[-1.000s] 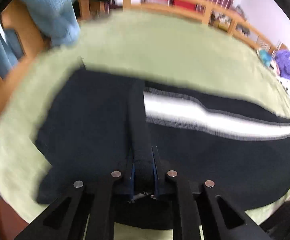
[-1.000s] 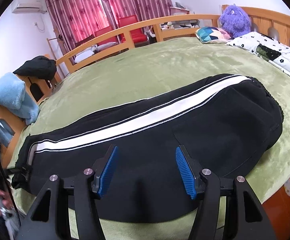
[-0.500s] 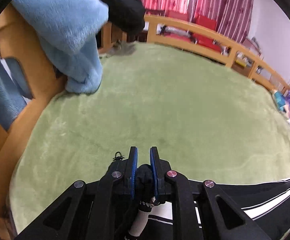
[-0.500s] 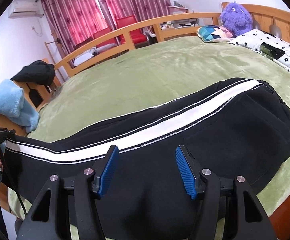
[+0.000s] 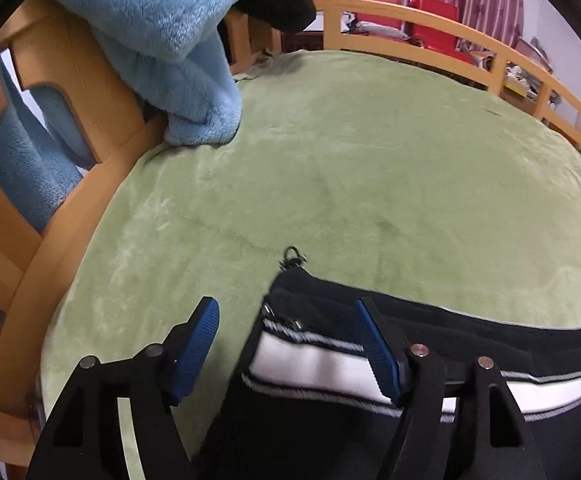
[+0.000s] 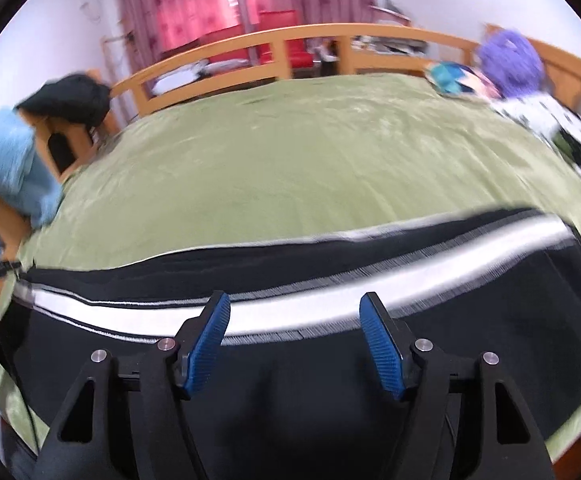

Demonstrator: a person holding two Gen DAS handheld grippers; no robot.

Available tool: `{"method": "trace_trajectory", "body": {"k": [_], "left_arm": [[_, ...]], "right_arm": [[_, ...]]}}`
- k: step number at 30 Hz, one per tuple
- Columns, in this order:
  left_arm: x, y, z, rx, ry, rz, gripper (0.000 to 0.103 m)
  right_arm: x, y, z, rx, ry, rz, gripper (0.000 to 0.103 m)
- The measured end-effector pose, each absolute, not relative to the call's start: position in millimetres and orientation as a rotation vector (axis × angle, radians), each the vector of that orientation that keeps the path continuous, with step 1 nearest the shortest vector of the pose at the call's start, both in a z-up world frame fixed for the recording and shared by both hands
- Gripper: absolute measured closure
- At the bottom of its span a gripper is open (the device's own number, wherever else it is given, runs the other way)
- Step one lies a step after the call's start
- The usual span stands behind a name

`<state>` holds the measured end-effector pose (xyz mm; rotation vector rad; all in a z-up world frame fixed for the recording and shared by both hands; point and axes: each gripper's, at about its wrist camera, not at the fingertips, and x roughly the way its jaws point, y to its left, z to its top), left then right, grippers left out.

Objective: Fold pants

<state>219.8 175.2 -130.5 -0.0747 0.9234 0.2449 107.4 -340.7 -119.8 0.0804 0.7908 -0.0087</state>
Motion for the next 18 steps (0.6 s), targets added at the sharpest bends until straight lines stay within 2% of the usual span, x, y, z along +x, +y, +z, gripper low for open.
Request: {"method": "trace_trajectory", "body": {"k": [8, 12, 15, 18], "left_arm": [[182, 170, -135, -0.169, 0.976, 0.159, 0.029], [166, 173, -147, -0.201, 1.002, 0.148, 0.029], [161, 172, -155, -0.23, 1.026, 0.112, 0.029], [158, 167, -161, -0.243, 1.024, 0.093, 0.029]], "right_arm": [[183, -267, -162, -0.158, 0.879, 0.248, 0.035], [196, -265, -175, -0.165, 0.932, 0.386, 0.035], [202, -261, -188, -0.18, 1.0, 0.423, 0.047], [211, -262, -197, -0.193, 1.034, 0.425, 0.048]]}}
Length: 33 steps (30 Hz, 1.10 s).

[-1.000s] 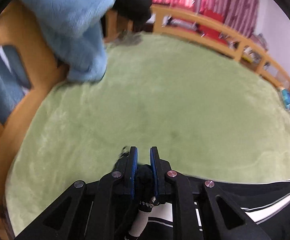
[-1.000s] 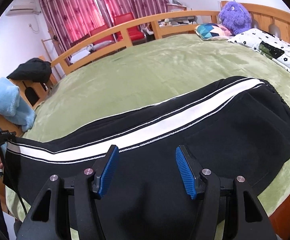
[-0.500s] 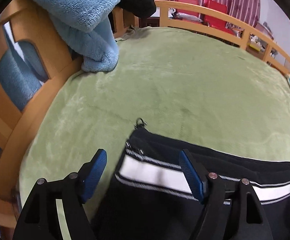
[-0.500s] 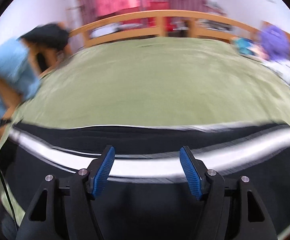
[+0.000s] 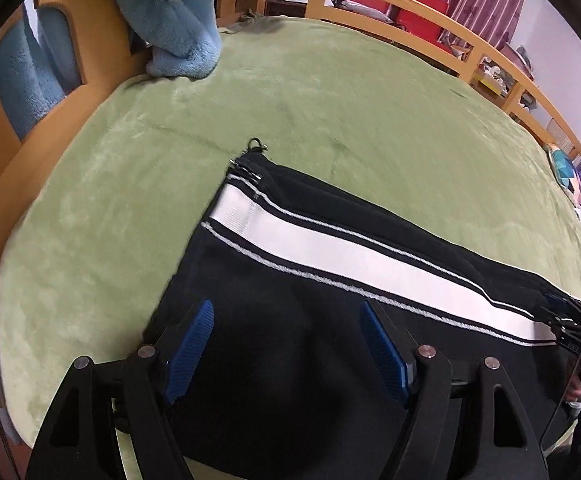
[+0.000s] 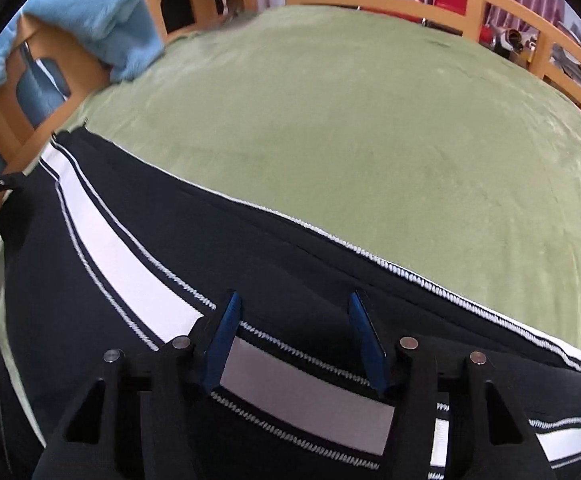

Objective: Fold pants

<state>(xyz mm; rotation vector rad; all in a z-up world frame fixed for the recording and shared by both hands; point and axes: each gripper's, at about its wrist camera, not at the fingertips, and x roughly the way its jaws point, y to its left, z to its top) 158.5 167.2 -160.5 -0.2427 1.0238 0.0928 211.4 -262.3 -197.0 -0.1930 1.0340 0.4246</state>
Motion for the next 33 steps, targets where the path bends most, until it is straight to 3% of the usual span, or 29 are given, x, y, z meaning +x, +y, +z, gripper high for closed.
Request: {"method": "trace_trajectory", "body": {"k": [2, 3, 4, 5, 11, 15, 18, 22, 23, 25, 28, 29, 31, 32, 33], "left_arm": [[157, 164, -165, -0.259, 1.032, 0.071, 0.029], [157, 163, -166, -0.263, 1.033, 0.068, 0.029], [155, 162, -168, -0.268, 1.036, 0.069, 0.029], [155, 162, -168, -0.266, 1.038, 0.071, 0.029], [143, 170, -173, -0.282, 1.041, 0.079, 0.029], [138, 180, -169, -0.312, 1.007, 0.095, 0.029], [143, 186, -165, -0.309, 0.975, 0.119, 0.029], [169, 193, -157, -0.281, 0.936, 0.16, 0.029], [175, 195, -156, -0.27, 0.932, 0.172, 0.029], [194, 201, -154, -0.25, 0.918, 0.19, 0.029], [221, 211, -161, -0.258, 0.93, 0.206, 0.032], [228, 213, -165, -0.263, 0.937, 0.205, 0.038], [243, 215, -178, -0.265, 0.975, 0.205, 0.062], [249, 216, -184, -0.277, 1.001, 0.188, 0.082], [255, 217, -189, -0.295, 1.024, 0.162, 0.084]], "right_arm": [[216, -261, -201, -0.19, 1.047, 0.42, 0.047], [214, -259, -202, -0.188, 1.044, 0.418, 0.054], [213, -257, -201, -0.191, 1.039, 0.426, 0.088], [211, -254, -200, -0.199, 1.044, 0.444, 0.097], [201, -252, -157, -0.215, 0.928, 0.432, 0.098], [218, -255, -132, -0.186, 0.852, 0.389, 0.098], [236, -250, -158, -0.206, 0.934, 0.373, 0.097], [240, -242, -195, -0.246, 1.006, 0.348, 0.087], [237, -242, -190, -0.246, 0.991, 0.34, 0.083], [227, -250, -170, -0.183, 0.96, 0.336, 0.059], [199, -266, -142, -0.116, 0.891, 0.314, 0.047], [190, -271, -137, -0.115, 0.88, 0.303, 0.047], [165, -283, -132, -0.107, 0.859, 0.264, 0.047], [158, -290, -132, -0.095, 0.858, 0.245, 0.047], [149, -297, -135, -0.071, 0.867, 0.221, 0.047]]}}
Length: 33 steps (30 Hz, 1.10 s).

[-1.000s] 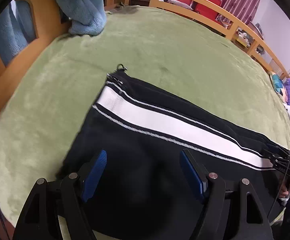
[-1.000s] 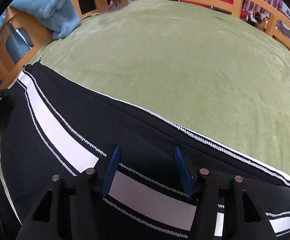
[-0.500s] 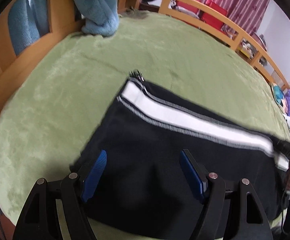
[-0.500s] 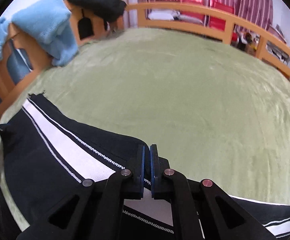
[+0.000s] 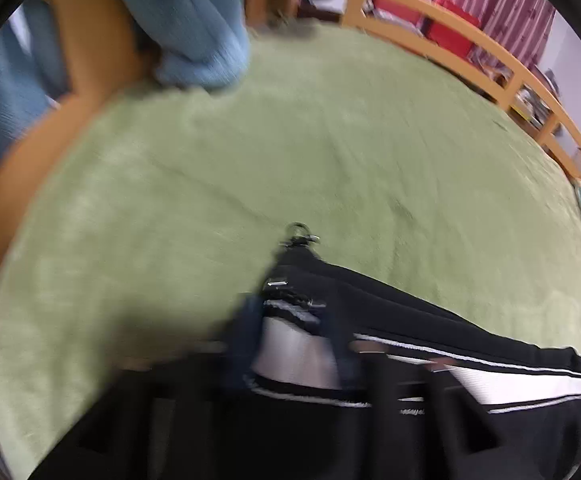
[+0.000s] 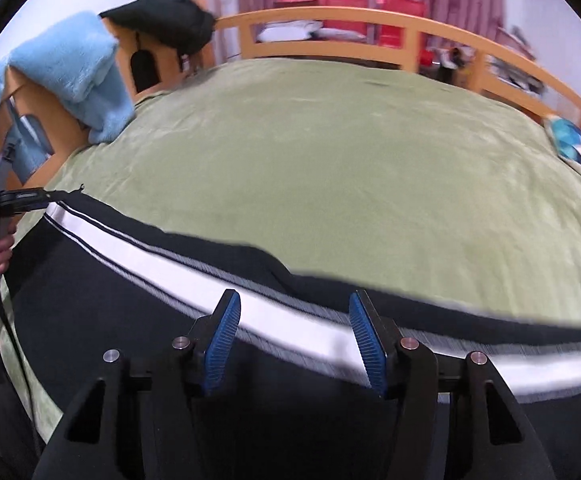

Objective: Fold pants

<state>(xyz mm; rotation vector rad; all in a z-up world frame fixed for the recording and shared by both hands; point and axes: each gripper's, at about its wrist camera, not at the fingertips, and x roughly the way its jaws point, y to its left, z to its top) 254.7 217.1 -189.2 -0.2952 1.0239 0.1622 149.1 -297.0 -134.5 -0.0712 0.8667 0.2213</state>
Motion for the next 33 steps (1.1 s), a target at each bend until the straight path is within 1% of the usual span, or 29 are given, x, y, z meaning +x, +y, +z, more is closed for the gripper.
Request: {"method": "trace_trajectory", "body": {"k": [1, 4, 5, 6, 9, 10, 11, 12, 13, 14, 16, 17, 19, 22, 26, 29, 33], "left_arm": [[257, 218, -187, -0.299, 1.002, 0.155, 0.084], [256, 222, -160, -0.307, 0.877, 0.109, 0.085], [259, 223, -153, -0.3, 0.86, 0.111, 0.085], [263, 223, -152, -0.297, 0.864, 0.126, 0.085], [283, 216, -179, -0.224, 0.986, 0.177, 0.084], [286, 211, -190, -0.186, 1.027, 0.197, 0.081], [286, 208, -195, -0.151, 1.037, 0.218, 0.074], [284, 207, -195, -0.128, 1.028, 0.241, 0.06], [278, 208, -189, -0.116, 1.017, 0.273, 0.053], [270, 211, -179, -0.121, 0.996, 0.29, 0.043], [252, 217, -162, -0.152, 0.949, 0.273, 0.041], [242, 219, -155, -0.161, 0.945, 0.257, 0.039], [218, 222, -144, -0.196, 0.95, 0.218, 0.038], [178, 226, -140, -0.278, 0.954, 0.137, 0.038], [126, 239, -157, -0.454, 0.965, 0.041, 0.038], [96, 243, -171, -0.509, 0.965, 0.041, 0.038], [80, 252, -190, -0.581, 0.987, 0.036, 0.036]], "right_arm": [[140, -310, -139, -0.036, 0.886, 0.192, 0.047], [116, -341, -151, 0.04, 0.915, 0.086, 0.047], [110, -348, -154, 0.057, 0.923, 0.067, 0.047], [102, -358, -157, 0.085, 0.932, 0.037, 0.047], [92, -367, -161, 0.139, 0.937, 0.007, 0.047], [90, -367, -164, 0.148, 0.946, -0.002, 0.047], [90, -366, -167, 0.134, 0.954, -0.021, 0.047], [87, -366, -168, 0.125, 0.955, -0.032, 0.046], [85, -367, -175, 0.117, 0.968, -0.043, 0.044], [86, -370, -181, 0.114, 0.994, -0.041, 0.043], [90, -371, -203, 0.099, 1.075, -0.054, 0.043], [91, -370, -206, 0.089, 1.084, -0.067, 0.043], [89, -365, -199, 0.089, 1.057, -0.091, 0.043], [79, -362, -179, 0.194, 0.974, -0.061, 0.043], [66, -346, -162, 0.186, 0.937, -0.045, 0.043], [55, -338, -157, 0.157, 0.938, -0.045, 0.043], [44, -326, -154, 0.152, 0.959, -0.049, 0.043]]}}
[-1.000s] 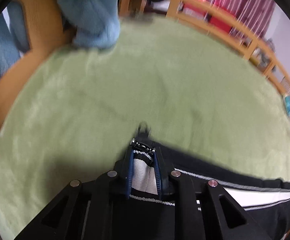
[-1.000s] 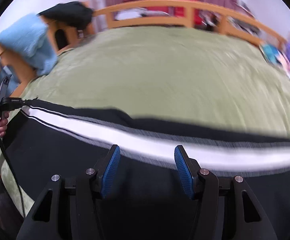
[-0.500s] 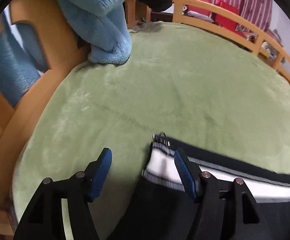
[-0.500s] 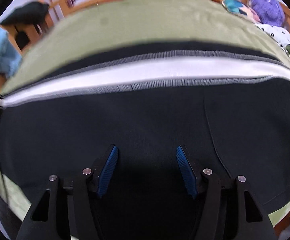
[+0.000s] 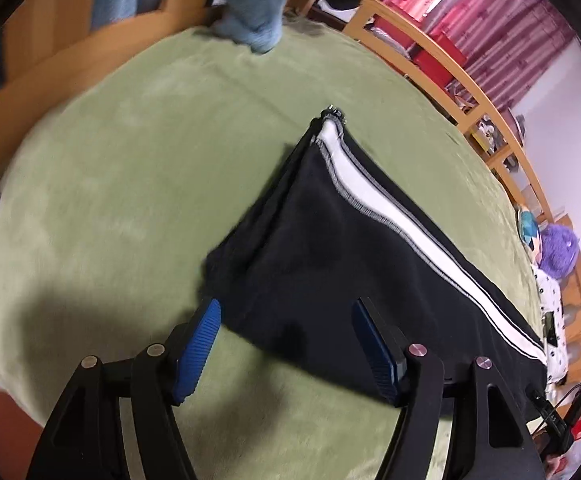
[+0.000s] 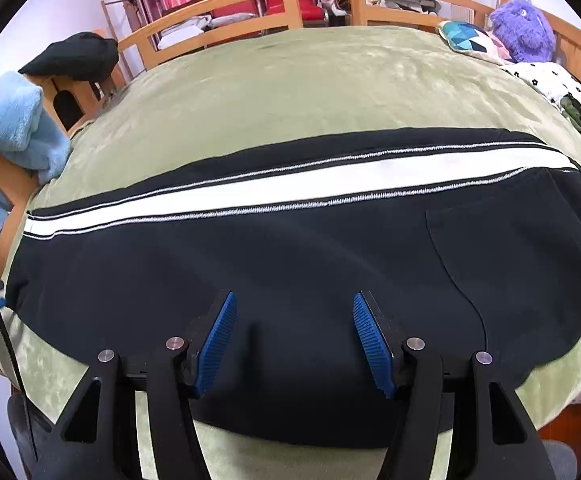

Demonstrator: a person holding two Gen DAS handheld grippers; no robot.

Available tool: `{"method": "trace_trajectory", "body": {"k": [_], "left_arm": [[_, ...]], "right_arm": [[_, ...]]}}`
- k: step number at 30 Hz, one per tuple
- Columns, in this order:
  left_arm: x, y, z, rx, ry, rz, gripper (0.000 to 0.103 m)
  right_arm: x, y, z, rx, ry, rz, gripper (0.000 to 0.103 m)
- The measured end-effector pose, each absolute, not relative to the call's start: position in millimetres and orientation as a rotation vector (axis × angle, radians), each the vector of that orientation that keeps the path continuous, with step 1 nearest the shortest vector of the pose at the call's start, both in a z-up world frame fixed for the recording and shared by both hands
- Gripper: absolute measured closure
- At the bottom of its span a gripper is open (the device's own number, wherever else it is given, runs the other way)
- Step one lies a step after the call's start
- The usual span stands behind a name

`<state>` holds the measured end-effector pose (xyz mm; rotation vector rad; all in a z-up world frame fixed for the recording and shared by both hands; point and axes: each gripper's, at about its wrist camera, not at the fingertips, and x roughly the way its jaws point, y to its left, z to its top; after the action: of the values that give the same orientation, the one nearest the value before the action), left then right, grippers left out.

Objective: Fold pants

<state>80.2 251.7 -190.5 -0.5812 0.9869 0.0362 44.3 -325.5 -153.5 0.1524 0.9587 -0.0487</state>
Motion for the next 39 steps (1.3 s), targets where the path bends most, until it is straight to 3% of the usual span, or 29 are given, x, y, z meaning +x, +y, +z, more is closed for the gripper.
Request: {"method": "trace_trajectory", "body": {"k": [12, 13, 14, 15, 18, 22, 24, 26, 29, 33, 39], "left_arm": [[111, 266, -232, -0.745, 0.911, 0.091, 0.039], [117, 266, -234, -0.755, 0.908, 0.107, 0.042], [121, 265, -234, -0.741, 0.912, 0.129, 0.065], [124, 263, -232, -0.721, 0.912, 0.126, 0.079], [118, 283, -203, -0.764, 0.834, 0.04, 0.082], [125, 283, -203, -0.681, 0.906, 0.087, 0.08], [130, 278, -219, -0.617, 1.001, 0.153, 0.067], [124, 272, -223, -0.597, 1.033, 0.182, 0.065], [108, 267, -205, -0.572, 1.037, 0.267, 0.041], [86, 225, -174, -0.433, 1.024, 0.244, 0.041], [82, 119, -142, -0.321, 0.993, 0.091, 0.041]], "right_arm": [[14, -307, -141, 0.11, 0.948, -0.08, 0.043], [9, -311, -140, 0.097, 0.948, -0.11, 0.043], [8, -314, -140, 0.097, 0.947, -0.124, 0.043], [3, -323, -139, 0.113, 0.945, -0.153, 0.043], [-6, -343, -138, 0.16, 0.95, -0.196, 0.043], [-16, -366, -136, 0.146, 0.938, -0.261, 0.042], [-16, -376, -141, 0.155, 0.937, -0.275, 0.04], [-12, -384, -154, 0.163, 0.956, -0.281, 0.04], [0, -392, -190, 0.172, 1.034, -0.27, 0.039], [-1, -395, -211, 0.185, 1.048, -0.226, 0.037], [-35, -444, -162, 0.268, 0.897, -0.152, 0.039]]}}
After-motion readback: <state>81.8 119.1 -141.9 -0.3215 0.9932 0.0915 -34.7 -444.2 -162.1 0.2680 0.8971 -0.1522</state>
